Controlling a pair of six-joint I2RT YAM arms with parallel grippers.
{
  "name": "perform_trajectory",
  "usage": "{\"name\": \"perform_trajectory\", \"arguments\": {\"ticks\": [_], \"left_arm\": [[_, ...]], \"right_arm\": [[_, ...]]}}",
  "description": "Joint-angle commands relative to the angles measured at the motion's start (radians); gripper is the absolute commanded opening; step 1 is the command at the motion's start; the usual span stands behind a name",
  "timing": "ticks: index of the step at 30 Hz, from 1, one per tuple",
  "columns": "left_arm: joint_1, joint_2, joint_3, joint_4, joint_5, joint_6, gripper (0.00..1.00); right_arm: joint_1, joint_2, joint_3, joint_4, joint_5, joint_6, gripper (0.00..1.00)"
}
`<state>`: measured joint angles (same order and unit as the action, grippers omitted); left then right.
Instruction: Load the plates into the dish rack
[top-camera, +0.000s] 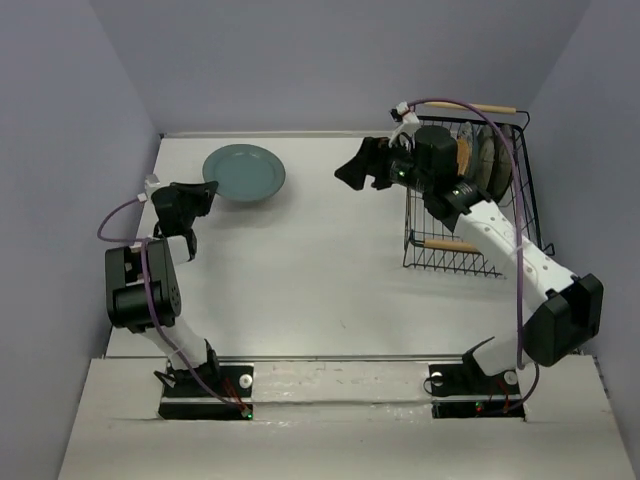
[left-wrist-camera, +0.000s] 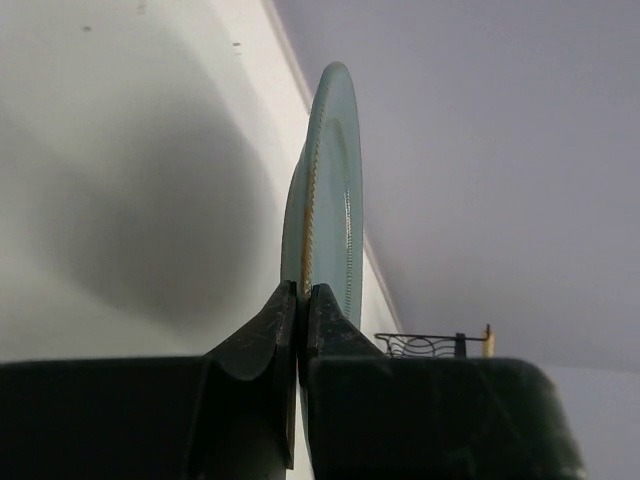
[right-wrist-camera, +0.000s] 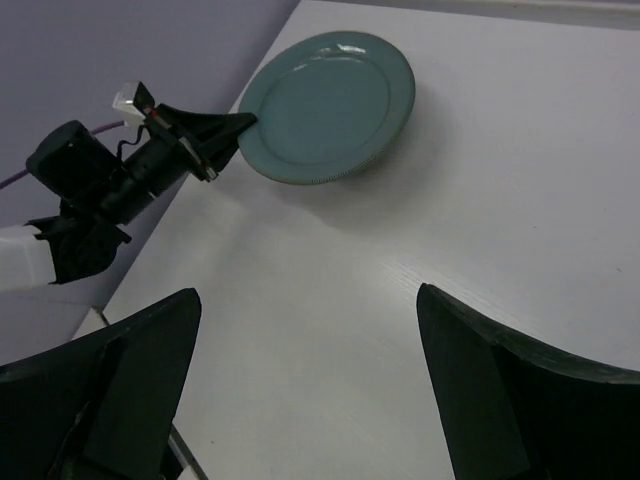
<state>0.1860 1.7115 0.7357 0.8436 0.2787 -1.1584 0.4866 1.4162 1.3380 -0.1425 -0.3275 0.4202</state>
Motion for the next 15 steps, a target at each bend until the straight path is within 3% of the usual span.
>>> {"name": "perform_trajectory", "arguments": {"ticks": [1, 7, 15], "left_arm": [[0.007, -0.244, -0.019, 0.155, 0.100, -0.044, 0.06], [0.007, -0.452, -0.068, 0.089, 0.172, -0.060, 0.06], [-0.048, -0.572, -0.091, 0.081, 0.272, -0.061, 0.06]], "right_arm": [[0.027, 0.122, 0.116, 0.021, -0.093, 0.046, 0.95], [0.027, 0.204, 0.196, 0.018, -0.123, 0.092, 0.97], [0.027, 0.274, 0.250, 0.038, -0.234, 0.137, 0.99]]}}
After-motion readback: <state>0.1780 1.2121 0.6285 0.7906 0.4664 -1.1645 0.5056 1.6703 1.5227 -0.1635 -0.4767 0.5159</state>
